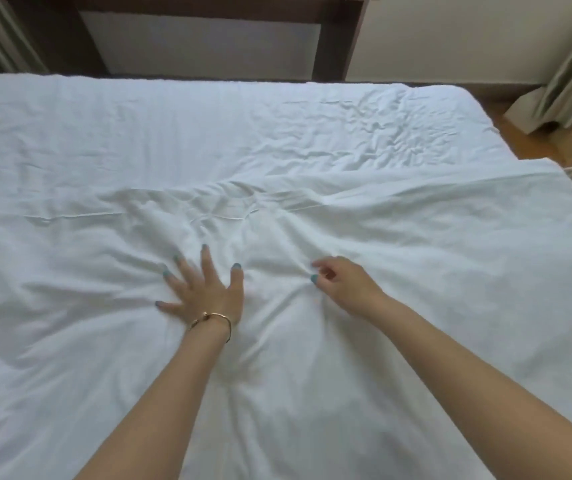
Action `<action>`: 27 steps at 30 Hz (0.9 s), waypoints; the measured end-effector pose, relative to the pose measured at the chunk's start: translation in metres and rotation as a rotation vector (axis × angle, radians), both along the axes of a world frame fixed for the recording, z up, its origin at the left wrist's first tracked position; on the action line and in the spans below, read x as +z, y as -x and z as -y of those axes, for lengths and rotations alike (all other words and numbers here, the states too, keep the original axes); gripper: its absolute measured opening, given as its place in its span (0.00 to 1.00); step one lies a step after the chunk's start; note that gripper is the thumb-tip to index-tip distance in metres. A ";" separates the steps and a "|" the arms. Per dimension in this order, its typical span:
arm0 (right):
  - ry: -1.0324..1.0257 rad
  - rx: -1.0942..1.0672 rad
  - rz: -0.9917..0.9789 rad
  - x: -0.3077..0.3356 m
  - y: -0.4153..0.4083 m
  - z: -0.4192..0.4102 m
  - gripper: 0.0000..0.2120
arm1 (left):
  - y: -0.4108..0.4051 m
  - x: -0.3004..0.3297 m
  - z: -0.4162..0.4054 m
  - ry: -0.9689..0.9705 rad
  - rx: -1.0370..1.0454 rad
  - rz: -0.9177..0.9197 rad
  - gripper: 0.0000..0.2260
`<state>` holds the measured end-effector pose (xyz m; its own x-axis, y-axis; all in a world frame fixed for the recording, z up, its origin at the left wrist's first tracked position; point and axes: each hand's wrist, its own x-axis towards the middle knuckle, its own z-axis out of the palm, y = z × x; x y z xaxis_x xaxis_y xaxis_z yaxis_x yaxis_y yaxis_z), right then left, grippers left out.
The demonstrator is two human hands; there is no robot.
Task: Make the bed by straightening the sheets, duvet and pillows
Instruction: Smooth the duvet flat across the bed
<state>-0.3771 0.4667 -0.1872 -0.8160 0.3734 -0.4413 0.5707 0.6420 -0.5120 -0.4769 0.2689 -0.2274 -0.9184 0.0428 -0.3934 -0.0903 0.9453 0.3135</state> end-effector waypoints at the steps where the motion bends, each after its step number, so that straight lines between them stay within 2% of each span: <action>1: -0.209 0.085 0.044 -0.009 0.002 -0.040 0.22 | -0.002 -0.005 -0.037 -0.005 -0.135 -0.025 0.29; 3: -0.421 0.166 0.219 -0.028 0.004 -0.117 0.27 | 0.003 -0.017 -0.104 -0.019 -0.354 -0.039 0.28; 5: -0.463 0.127 0.303 -0.051 0.007 -0.176 0.29 | 0.014 -0.029 -0.152 0.022 -0.389 -0.021 0.34; 7: -0.492 0.079 0.232 -0.080 0.015 -0.209 0.31 | 0.029 -0.041 -0.181 0.087 -0.271 -0.017 0.44; 9: -0.566 0.041 0.124 -0.101 0.020 -0.218 0.32 | 0.042 -0.054 -0.195 0.156 -0.197 -0.031 0.50; 12: -0.625 0.075 0.079 -0.113 0.019 -0.221 0.32 | 0.050 -0.054 -0.202 0.197 -0.223 -0.029 0.52; 15: -0.635 0.084 0.061 -0.091 0.037 -0.231 0.34 | 0.066 -0.043 -0.203 0.172 -0.267 0.034 0.52; 17: -0.563 0.093 0.011 -0.064 0.067 -0.246 0.31 | 0.081 -0.033 -0.195 0.094 -0.226 0.061 0.48; 19: -0.437 0.104 0.004 -0.045 0.086 -0.260 0.26 | 0.094 -0.021 -0.190 0.033 -0.218 0.011 0.39; 22: -0.489 0.091 -0.027 -0.055 0.080 -0.257 0.20 | 0.109 -0.018 -0.189 0.076 -0.223 -0.014 0.26; 24: -0.523 0.014 -0.087 -0.067 0.069 -0.249 0.16 | 0.113 -0.017 -0.189 0.109 -0.172 -0.030 0.20; 27: -0.438 -0.214 -0.207 -0.061 0.074 -0.252 0.07 | 0.116 -0.005 -0.197 -0.047 -0.051 -0.203 0.10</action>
